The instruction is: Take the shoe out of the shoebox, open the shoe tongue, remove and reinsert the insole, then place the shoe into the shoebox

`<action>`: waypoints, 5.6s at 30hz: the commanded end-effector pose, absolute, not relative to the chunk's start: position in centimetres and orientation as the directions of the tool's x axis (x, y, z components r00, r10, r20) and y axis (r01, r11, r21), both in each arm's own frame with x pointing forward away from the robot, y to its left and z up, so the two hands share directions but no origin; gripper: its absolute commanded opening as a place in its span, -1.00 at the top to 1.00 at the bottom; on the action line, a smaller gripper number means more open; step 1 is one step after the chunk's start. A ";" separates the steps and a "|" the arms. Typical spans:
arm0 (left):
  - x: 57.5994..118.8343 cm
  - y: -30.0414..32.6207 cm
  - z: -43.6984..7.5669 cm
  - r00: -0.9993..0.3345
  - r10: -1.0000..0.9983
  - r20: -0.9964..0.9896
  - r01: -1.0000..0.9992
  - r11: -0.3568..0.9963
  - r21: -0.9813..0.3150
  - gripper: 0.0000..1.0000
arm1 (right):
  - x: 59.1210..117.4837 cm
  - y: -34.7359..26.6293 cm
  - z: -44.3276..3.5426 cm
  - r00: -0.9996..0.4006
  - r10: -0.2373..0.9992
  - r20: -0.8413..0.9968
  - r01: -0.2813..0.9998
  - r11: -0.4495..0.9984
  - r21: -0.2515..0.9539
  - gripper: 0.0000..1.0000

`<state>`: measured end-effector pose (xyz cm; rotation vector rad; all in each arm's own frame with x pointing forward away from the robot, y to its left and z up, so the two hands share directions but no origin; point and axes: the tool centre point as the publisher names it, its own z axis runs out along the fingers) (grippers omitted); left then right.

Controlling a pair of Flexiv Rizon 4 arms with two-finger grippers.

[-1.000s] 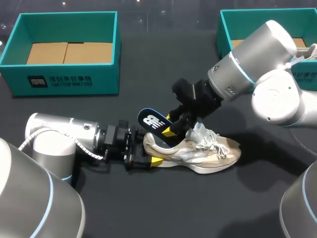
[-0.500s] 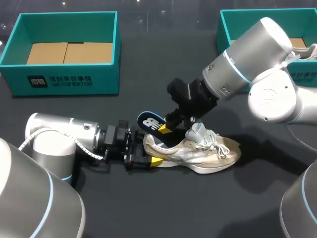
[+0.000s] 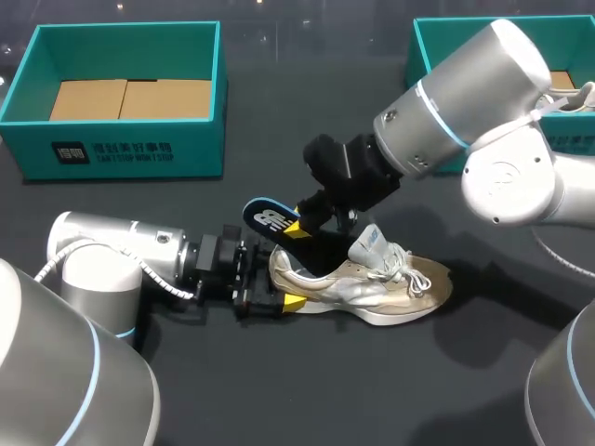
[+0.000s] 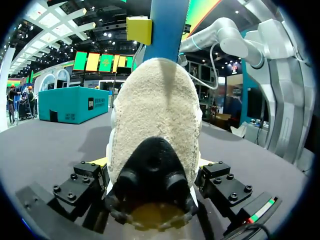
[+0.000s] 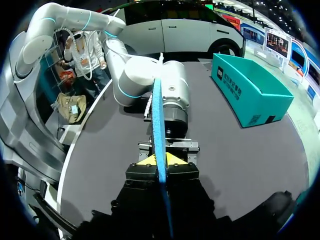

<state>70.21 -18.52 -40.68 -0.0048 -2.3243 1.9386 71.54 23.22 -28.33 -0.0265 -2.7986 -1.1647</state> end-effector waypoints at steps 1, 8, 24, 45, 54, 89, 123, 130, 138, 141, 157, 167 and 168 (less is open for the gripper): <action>70.2 -18.6 -40.7 -0.994 0.075 0.086 -0.071 0.182 -0.981 1.00 | 71.4 23.2 -28.4 -0.994 -0.024 0.107 0.059 0.705 0.707 1.00; 70.2 -18.6 -40.7 -0.994 0.075 0.086 -0.071 0.182 -0.981 1.00 | 71.4 23.2 -28.4 -0.994 -0.024 0.107 0.059 0.705 0.707 1.00; 70.2 -18.6 -40.7 -0.994 0.075 0.086 -0.071 0.182 -0.981 1.00 | 71.6 22.8 -18.8 -0.999 -0.033 -0.036 -0.048 0.508 0.860 1.00; 70.2 -18.6 -40.7 -0.994 0.075 0.086 -0.071 0.182 -0.981 1.00 | 70.0 20.7 -12.9 -0.998 0.031 -0.060 -0.041 0.428 0.903 1.00; 70.2 -18.6 -40.7 -0.994 0.075 0.086 -0.071 0.182 -0.981 1.00 | 68.3 19.4 -10.5 -0.994 0.086 -0.069 -0.034 0.364 0.931 1.00; 70.2 -18.6 -40.7 -0.994 0.075 0.086 -0.071 0.182 -0.981 1.00 | 63.5 15.6 -5.9 -0.982 0.186 0.021 0.039 0.091 0.995 1.00; 70.2 -18.6 -40.7 -0.994 0.075 0.086 -0.071 0.182 -0.981 1.00 | 62.1 13.7 -5.5 -0.958 0.161 0.239 0.235 -0.046 0.971 1.00; 70.2 -18.6 -40.7 -0.994 0.075 0.086 -0.071 0.182 -0.981 1.00 | 61.6 12.7 -5.7 -0.940 0.183 0.288 0.284 -0.052 0.958 1.00; 70.2 -18.6 -40.7 -0.994 0.075 0.086 -0.071 0.182 -0.981 1.00 | 61.2 12.1 -5.7 -0.936 0.191 0.296 0.295 -0.030 0.955 1.00; 70.2 -18.6 -40.7 -0.994 0.075 0.086 -0.071 0.182 -0.981 1.00 | 61.2 12.1 -5.7 -0.936 0.191 0.296 0.295 -0.030 0.955 1.00; 70.7 -17.0 -40.1 -0.995 0.076 0.062 -0.043 0.227 -0.973 -1.00 | 61.2 12.1 -5.7 -0.936 0.191 0.296 0.295 -0.030 0.955 1.00; 71.0 -14.8 -38.9 -0.992 0.123 0.017 0.030 0.369 -0.929 -1.00 | 61.2 12.1 -5.7 -0.936 0.191 0.296 0.295 -0.030 0.955 1.00; 71.1 -14.5 -38.7 -0.992 0.126 -0.001 0.052 0.401 -0.915 -1.00 | 61.2 12.1 -5.7 -0.936 0.191 0.296 0.295 -0.030 0.955 1.00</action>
